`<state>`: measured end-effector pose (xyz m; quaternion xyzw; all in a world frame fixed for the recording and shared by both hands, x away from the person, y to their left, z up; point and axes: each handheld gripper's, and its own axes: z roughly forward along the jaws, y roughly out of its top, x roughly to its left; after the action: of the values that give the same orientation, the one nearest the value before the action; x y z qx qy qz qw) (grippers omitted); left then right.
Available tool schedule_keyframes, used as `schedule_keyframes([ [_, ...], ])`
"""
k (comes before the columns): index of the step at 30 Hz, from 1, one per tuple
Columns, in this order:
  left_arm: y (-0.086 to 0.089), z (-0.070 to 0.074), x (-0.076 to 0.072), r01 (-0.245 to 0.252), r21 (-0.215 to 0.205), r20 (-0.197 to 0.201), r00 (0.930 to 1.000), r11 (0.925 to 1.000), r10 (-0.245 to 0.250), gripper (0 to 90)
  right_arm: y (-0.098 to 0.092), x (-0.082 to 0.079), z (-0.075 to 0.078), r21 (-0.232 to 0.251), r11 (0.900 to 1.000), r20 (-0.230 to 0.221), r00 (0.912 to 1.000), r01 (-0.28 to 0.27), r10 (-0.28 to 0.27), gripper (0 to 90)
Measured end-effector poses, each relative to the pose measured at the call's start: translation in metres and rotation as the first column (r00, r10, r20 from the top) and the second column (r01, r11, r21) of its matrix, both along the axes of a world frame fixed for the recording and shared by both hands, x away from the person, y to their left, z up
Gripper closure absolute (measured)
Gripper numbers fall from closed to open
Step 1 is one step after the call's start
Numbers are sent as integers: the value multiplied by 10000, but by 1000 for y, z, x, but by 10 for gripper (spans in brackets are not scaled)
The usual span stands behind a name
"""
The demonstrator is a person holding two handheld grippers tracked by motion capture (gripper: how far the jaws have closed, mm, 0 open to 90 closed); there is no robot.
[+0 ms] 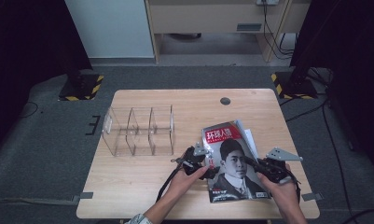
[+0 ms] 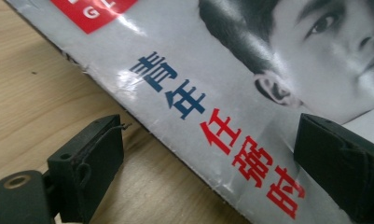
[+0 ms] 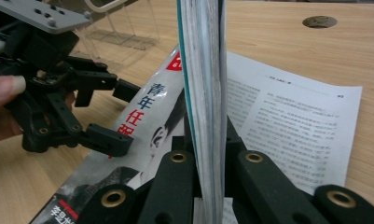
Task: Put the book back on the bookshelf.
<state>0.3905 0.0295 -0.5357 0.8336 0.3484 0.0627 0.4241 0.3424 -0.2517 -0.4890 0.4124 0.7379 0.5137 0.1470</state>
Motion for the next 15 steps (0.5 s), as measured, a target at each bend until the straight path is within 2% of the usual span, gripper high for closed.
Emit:
schedule_keyframes([
  [3, -4, 0, -1, 273, 147, 12, 9996, 9995, -274, 86, 0, 1, -3, 172, 9998, -212, 9997, -117, 121, 878],
  [7, -4, 0, -1, 248, 172, 40, 9997, 9995, -248, 91, 0, 2, -6, 98, 9998, -357, 9992, -168, 172, 877],
  [9, -2, 0, -1, 192, 105, 60, 9998, 9998, -193, 148, -1, 4, -10, 87, 9998, -553, 9983, -160, 165, 877],
  [13, -1, 1, -1, 73, 193, 135, 9999, 9998, -76, 187, 0, 6, -15, -155, 9997, -796, 9967, -181, 168, 876],
  [15, -1, 2, -2, 88, 326, 201, 9998, 9994, -95, 223, 4, 7, -21, -572, 9978, -1152, 9930, -326, 258, 875],
])
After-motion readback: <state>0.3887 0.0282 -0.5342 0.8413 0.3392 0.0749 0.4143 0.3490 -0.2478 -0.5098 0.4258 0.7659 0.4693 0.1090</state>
